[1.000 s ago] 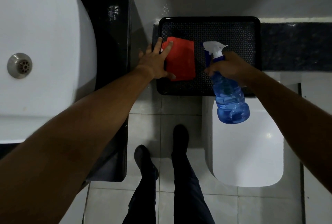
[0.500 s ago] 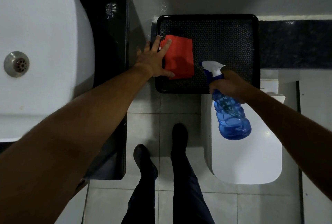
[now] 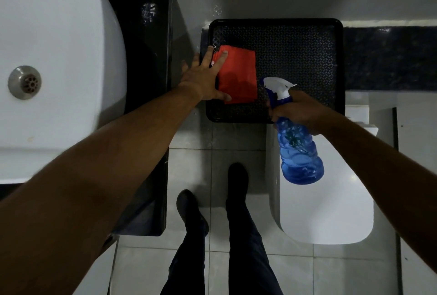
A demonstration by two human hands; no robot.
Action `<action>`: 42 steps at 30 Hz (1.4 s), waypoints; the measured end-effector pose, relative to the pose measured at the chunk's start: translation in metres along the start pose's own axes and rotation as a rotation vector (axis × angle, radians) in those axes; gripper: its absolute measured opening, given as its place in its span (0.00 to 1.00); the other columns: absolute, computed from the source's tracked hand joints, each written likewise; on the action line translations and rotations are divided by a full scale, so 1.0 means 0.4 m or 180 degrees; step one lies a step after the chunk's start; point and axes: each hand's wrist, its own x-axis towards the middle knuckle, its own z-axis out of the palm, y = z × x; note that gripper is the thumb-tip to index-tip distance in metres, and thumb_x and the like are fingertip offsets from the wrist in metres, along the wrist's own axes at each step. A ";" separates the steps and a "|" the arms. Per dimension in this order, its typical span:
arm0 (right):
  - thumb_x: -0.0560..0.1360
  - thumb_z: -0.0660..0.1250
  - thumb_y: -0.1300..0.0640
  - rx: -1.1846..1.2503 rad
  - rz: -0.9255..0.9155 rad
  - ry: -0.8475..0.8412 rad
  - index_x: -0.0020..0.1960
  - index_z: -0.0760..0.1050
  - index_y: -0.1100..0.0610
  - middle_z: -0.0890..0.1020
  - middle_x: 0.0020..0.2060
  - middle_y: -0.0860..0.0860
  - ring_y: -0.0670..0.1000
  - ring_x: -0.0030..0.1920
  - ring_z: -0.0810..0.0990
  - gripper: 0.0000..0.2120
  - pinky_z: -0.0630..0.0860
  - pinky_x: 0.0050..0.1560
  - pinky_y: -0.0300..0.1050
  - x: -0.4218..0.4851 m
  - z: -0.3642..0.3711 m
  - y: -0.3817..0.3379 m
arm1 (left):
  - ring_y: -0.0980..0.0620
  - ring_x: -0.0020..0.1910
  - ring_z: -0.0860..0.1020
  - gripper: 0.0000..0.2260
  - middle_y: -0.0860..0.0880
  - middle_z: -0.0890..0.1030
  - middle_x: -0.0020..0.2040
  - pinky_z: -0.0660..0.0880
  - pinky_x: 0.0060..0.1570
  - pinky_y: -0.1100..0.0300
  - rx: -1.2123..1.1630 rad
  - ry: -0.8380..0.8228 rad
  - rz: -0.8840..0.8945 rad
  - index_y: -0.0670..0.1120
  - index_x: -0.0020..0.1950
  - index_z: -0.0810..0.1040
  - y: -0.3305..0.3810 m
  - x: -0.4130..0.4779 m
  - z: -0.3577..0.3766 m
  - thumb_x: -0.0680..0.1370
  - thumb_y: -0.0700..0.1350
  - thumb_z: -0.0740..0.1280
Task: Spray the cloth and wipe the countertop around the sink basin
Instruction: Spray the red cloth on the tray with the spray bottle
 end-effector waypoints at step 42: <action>0.66 0.69 0.63 0.0208 -0.1718 0.1829 0.43 0.75 0.55 0.76 0.33 0.47 0.40 0.32 0.75 0.08 0.74 0.35 0.37 0.014 -0.128 -0.108 | 0.37 0.81 0.43 0.59 0.47 0.37 0.82 0.48 0.74 0.30 0.0064 -0.0031 -0.0032 0.61 0.79 0.34 0.004 -0.002 -0.001 0.63 0.73 0.72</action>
